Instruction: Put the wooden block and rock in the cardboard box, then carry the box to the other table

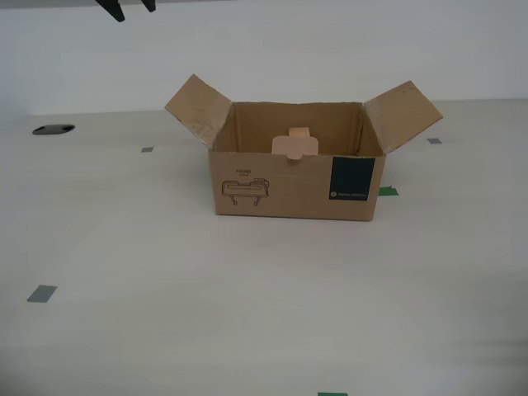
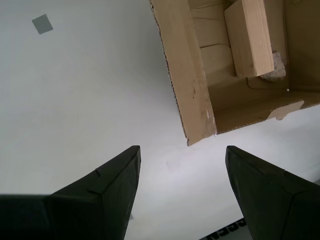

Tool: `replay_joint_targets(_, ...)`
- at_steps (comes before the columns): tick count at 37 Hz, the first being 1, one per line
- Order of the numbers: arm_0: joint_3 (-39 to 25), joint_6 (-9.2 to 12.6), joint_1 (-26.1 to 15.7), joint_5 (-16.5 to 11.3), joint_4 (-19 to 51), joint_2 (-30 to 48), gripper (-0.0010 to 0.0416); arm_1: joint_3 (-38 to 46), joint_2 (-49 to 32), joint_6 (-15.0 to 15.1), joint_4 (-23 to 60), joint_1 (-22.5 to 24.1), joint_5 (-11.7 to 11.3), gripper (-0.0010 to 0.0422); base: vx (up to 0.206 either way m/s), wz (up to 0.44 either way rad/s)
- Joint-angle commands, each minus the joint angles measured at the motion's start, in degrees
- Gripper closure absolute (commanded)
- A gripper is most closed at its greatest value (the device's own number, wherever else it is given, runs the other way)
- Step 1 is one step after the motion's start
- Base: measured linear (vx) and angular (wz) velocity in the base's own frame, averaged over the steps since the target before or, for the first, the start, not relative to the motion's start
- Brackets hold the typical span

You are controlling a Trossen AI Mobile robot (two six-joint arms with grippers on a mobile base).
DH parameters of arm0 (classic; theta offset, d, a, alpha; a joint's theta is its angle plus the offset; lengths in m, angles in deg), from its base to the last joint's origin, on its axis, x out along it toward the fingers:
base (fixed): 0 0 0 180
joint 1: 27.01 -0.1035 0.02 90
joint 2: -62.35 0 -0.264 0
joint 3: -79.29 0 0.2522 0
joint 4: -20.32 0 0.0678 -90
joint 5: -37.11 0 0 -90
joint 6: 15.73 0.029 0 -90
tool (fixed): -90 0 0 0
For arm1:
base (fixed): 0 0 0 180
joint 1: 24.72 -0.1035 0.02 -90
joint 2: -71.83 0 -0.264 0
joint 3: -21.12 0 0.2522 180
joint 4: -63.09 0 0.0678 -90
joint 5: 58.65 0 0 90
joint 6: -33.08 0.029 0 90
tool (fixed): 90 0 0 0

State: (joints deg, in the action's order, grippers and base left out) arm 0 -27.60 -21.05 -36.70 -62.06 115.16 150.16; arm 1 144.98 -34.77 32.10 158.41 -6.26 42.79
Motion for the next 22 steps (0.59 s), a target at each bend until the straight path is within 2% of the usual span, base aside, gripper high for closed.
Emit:
replay_joint_targets(1,2.1,-0.2,0.0,0.0,-1.8,0.0,0.0055,-1.7,0.0,-0.1,-1.7,0.0,0.0,0.0183,0.0,0.0)
replay_joint_targets(12,7.8,-0.5,0.0,0.0,-7.4,-0.1,0.0056,-6.1,0.0,-0.1,-9.6,-0.1,0.0,0.0184,0.0,0.0)
replay_joint_targets(16,9.7,-0.5,0.0,0.0,-8.8,-0.1,0.0056,-6.2,0.0,-0.1,-10.0,-0.2,0.0,0.0183,0.0,0.0)
replay_joint_targets(22,12.4,-0.5,0.0,-2.1,-10.6,-0.1,0.0055,-6.2,0.0,-0.1,-10.2,-0.2,0.2,0.0184,0.0,0.0)
